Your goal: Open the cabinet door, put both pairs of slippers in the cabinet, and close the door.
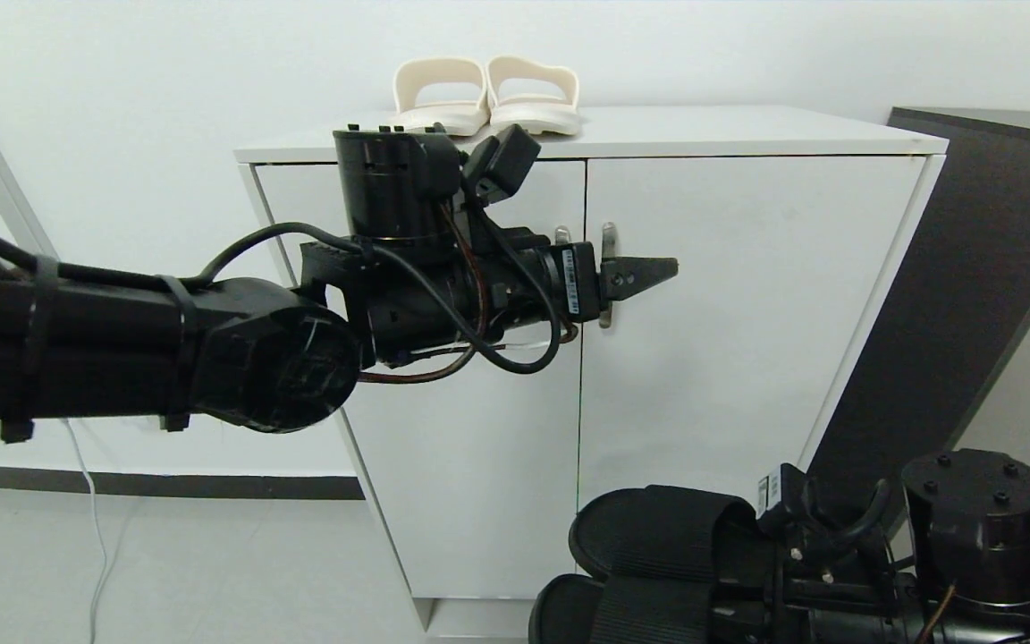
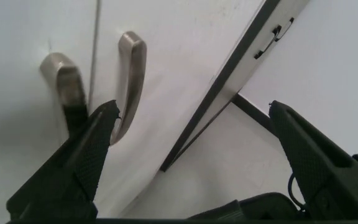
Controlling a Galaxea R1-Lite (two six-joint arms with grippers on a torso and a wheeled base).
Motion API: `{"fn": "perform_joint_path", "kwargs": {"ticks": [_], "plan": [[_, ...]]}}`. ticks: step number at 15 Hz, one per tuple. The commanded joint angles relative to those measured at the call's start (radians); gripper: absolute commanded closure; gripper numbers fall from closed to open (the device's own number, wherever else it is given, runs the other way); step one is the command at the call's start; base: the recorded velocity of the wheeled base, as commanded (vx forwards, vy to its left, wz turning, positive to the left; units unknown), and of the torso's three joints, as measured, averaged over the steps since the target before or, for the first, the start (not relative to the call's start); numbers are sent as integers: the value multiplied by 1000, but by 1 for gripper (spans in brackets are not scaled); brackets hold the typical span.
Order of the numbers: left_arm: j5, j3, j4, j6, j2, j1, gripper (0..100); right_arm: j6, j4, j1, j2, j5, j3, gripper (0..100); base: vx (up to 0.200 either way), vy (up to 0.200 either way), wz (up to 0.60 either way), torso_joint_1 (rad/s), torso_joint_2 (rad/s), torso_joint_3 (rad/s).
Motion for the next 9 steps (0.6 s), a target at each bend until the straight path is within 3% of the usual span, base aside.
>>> {"fn": "perform_joint_path", "kwargs": {"ticks": [1, 9], "plan": [[3, -26, 4, -1, 29, 0, 0, -1, 0, 0, 1, 1, 2, 100, 0, 0, 0, 0, 0, 0], [1, -84, 50, -1, 60, -8, 0, -22, -11, 2, 0, 1, 17, 100, 0, 0, 0, 0, 0, 0]]}}
